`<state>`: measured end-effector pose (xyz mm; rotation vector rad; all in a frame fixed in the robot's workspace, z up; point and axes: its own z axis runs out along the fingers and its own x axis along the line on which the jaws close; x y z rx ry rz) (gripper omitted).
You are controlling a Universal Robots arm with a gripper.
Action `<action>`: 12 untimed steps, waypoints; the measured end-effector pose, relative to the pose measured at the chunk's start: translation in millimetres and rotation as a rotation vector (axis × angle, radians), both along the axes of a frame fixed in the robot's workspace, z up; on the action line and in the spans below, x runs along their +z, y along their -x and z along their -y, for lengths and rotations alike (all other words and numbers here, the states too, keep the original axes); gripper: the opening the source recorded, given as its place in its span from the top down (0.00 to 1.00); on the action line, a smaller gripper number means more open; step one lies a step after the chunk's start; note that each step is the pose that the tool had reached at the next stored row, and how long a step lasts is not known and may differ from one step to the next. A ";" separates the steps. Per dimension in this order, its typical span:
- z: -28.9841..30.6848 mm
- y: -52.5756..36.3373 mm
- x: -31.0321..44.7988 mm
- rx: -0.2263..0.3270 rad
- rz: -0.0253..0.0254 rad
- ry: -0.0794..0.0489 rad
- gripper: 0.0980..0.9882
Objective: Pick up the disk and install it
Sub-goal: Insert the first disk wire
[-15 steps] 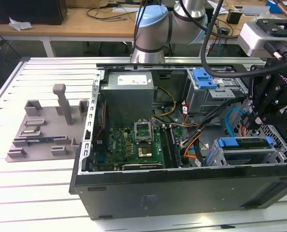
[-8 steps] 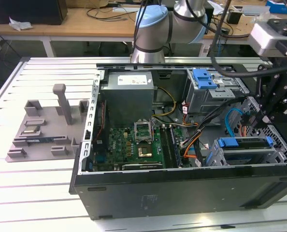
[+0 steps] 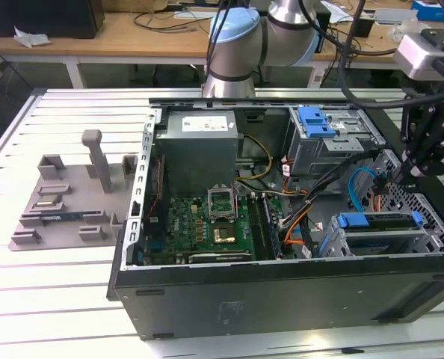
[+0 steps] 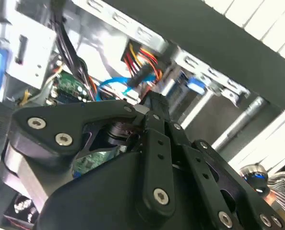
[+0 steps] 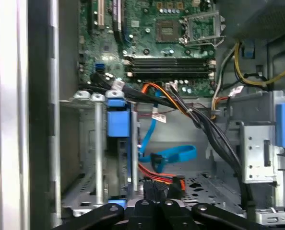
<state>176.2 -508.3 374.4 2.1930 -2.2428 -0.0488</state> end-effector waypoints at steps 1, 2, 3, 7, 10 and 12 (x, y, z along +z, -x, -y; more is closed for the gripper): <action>-11.0 -3.9 -2.3 0.000 0.0000 0.003 0.99; -16.8 -6.1 -3.1 0.000 -0.0001 0.007 0.99; -16.7 -6.1 -3.2 0.000 0.0000 0.008 0.99; -16.8 -6.1 -3.1 0.000 0.0000 0.009 0.98; -16.8 -6.1 -3.1 0.000 -0.0001 0.009 0.85; -16.8 -6.1 -3.1 0.000 0.0000 0.009 0.77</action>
